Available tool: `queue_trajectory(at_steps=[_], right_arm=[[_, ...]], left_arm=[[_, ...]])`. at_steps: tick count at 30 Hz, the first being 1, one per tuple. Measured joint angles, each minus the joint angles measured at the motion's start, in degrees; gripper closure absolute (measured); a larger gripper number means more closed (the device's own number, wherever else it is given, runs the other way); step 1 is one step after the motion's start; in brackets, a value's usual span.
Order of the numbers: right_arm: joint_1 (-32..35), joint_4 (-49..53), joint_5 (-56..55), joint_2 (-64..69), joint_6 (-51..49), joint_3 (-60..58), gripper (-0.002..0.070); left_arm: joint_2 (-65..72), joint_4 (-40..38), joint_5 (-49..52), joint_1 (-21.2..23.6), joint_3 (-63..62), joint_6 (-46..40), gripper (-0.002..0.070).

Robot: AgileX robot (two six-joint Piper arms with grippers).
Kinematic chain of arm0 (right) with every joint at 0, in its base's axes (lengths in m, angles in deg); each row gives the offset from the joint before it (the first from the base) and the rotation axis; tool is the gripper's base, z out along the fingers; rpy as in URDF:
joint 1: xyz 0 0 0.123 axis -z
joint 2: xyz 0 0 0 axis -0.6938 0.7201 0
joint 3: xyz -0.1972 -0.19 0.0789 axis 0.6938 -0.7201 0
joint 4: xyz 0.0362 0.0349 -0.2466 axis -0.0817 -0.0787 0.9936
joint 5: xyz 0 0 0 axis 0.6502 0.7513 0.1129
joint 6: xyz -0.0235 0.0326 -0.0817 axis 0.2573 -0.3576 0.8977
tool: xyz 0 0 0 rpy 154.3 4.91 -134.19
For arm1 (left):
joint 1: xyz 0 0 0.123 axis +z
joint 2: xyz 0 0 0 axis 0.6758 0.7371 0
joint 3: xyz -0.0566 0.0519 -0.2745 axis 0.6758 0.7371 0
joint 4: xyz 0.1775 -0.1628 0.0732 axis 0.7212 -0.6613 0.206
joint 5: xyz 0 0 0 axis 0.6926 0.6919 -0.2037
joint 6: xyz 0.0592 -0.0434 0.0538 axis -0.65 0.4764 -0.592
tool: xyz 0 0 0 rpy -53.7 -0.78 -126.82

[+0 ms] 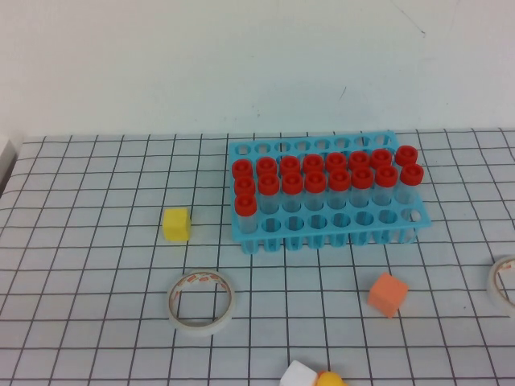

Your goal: Place the test tubes

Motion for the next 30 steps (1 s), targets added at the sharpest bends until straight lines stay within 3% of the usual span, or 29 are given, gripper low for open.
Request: queue_trajectory(at_steps=[6,13,15,22,26,30], right_arm=[[0.00,0.00,0.21,0.00,0.00,0.00,0.0678],[0.00,-0.12,0.30,0.00,0.00,0.00,0.0678],[0.00,-0.12,0.30,0.00,0.00,0.00,0.0678],[0.00,-0.12,0.30,0.00,0.00,0.00,0.0678],[0.00,-0.12,0.30,0.00,0.00,0.00,0.0678],[0.00,-0.12,0.30,0.00,0.00,0.00,0.0678]], left_arm=[[-6.45,-1.63,-2.47,0.71,10.47,-3.12,0.0675],[-6.78,-14.35,-2.45,0.71,11.28,-6.84,0.0675],[-6.78,-13.52,-2.45,0.71,11.28,-5.14,0.0675],[-6.81,15.66,-1.99,2.21,11.28,25.64,0.0675],[-6.81,21.94,0.40,2.44,11.28,32.31,0.0675],[-6.81,31.56,10.96,2.44,11.28,44.00,0.0675]])
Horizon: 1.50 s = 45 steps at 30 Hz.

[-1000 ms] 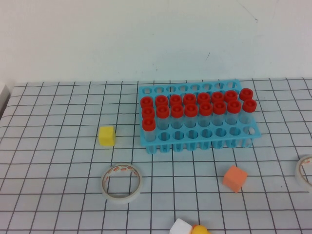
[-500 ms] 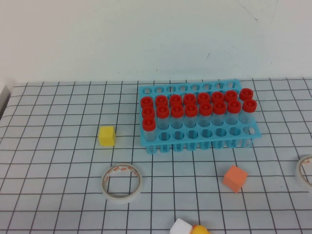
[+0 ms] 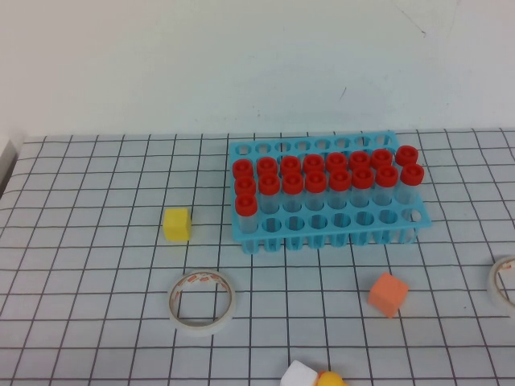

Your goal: Place the test tubes

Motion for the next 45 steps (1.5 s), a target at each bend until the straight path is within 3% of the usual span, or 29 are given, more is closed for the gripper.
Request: queue_trajectory(at_steps=[4,10,45], right_arm=[[0.00,0.00,0.00,0.00,0.00,0.00,0.0678],[0.00,0.00,0.00,0.00,0.00,0.00,0.0678],[0.00,0.00,0.10,0.00,0.00,0.00,0.0678]], left_arm=[[0.00,5.45,12.30,0.00,0.00,14.33,0.0675],[0.00,7.24,13.06,0.00,-0.12,20.83,0.0675],[-0.09,5.57,13.16,0.00,-0.12,23.30,0.0675]])
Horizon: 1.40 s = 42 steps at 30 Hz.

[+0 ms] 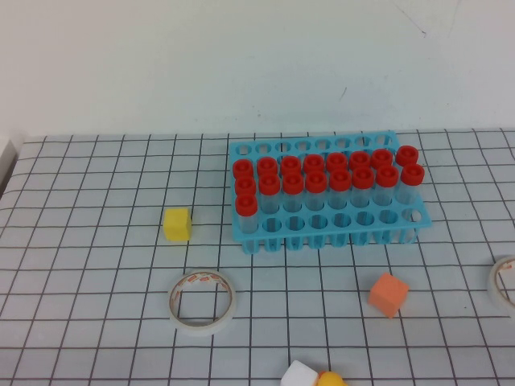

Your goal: Place the test tubes

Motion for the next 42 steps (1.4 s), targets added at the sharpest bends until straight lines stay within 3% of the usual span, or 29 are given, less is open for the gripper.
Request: queue_trajectory(at_steps=[7,19,22,29,42], right_arm=[[4.34,-0.02,0.00,-3.67,2.34,0.00,0.0678],[37.24,-4.78,-8.04,-14.05,2.84,-4.50,0.0678],[41.51,-7.10,-11.15,-18.20,2.76,-9.60,0.0678],[47.60,-7.91,-17.30,-19.91,2.76,-22.83,0.0678],[47.82,-9.39,-19.93,-19.91,-4.48,-23.43,0.0678]], left_arm=[[0.00,-0.08,0.11,0.00,0.00,0.00,0.0675],[0.00,-0.08,0.11,0.00,0.00,-0.02,0.0675],[0.00,-0.08,0.11,0.00,0.00,-0.02,0.0676],[0.00,-0.08,0.11,0.00,0.00,-0.02,0.0676],[0.00,-0.22,0.11,0.00,0.00,0.11,0.0676]])
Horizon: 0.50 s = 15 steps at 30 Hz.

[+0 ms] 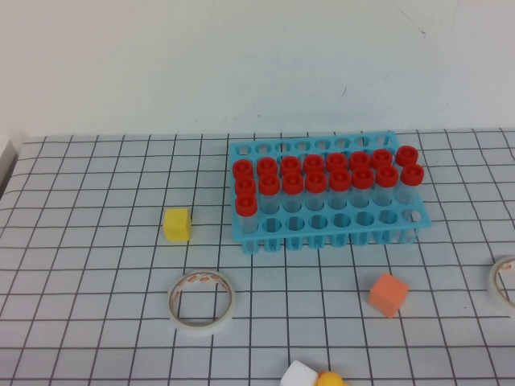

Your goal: Place the test tubes

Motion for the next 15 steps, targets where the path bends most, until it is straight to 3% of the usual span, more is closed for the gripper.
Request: queue_trajectory(at_steps=[15], right_arm=[[0.00,3.36,-0.12,0.00,-9.37,0.00,0.0678]], left_arm=[[0.00,0.00,0.00,0.00,0.00,0.00,0.0676]])
